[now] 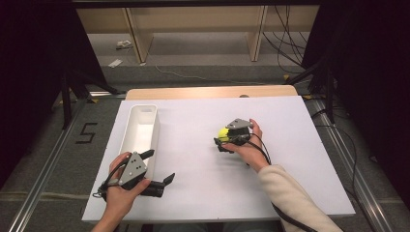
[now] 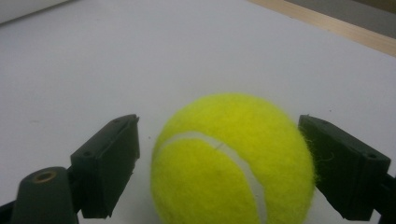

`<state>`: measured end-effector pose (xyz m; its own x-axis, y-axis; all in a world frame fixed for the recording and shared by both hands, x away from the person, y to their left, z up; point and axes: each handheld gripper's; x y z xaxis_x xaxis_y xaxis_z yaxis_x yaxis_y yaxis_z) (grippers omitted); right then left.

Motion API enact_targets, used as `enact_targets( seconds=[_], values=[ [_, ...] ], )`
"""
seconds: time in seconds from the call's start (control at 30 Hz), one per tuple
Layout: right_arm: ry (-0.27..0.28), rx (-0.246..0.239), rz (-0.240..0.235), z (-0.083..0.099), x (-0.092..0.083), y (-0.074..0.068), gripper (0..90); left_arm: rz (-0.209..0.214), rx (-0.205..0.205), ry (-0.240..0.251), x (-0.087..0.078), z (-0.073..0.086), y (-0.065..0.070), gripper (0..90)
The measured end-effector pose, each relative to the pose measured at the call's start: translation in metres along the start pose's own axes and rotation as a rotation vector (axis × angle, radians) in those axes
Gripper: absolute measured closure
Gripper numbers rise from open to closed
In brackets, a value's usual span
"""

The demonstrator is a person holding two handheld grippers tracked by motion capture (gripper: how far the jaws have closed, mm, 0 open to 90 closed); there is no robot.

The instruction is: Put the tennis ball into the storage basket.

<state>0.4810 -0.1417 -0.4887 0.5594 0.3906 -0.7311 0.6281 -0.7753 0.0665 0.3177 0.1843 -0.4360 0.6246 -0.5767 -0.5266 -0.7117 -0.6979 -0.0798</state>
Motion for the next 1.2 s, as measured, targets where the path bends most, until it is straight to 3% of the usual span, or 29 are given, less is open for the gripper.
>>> enact_targets(
  seconds=[1.2],
  values=[
    [-0.012,0.033,0.031,-0.0009,0.0087,0.0008,18.3,-0.001,-0.001,-0.002,-0.0008,0.0003,0.0005,0.0]
  ],
)
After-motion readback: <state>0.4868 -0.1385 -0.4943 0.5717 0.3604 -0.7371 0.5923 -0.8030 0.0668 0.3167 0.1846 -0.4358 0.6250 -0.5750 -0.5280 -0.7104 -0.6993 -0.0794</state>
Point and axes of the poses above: each handheld gripper's, and its own axes: x roughly forward along the jaws, z roughly out of its underside, y roughly to its right, and after that the axes turned 12 degrees about -y, right-handed
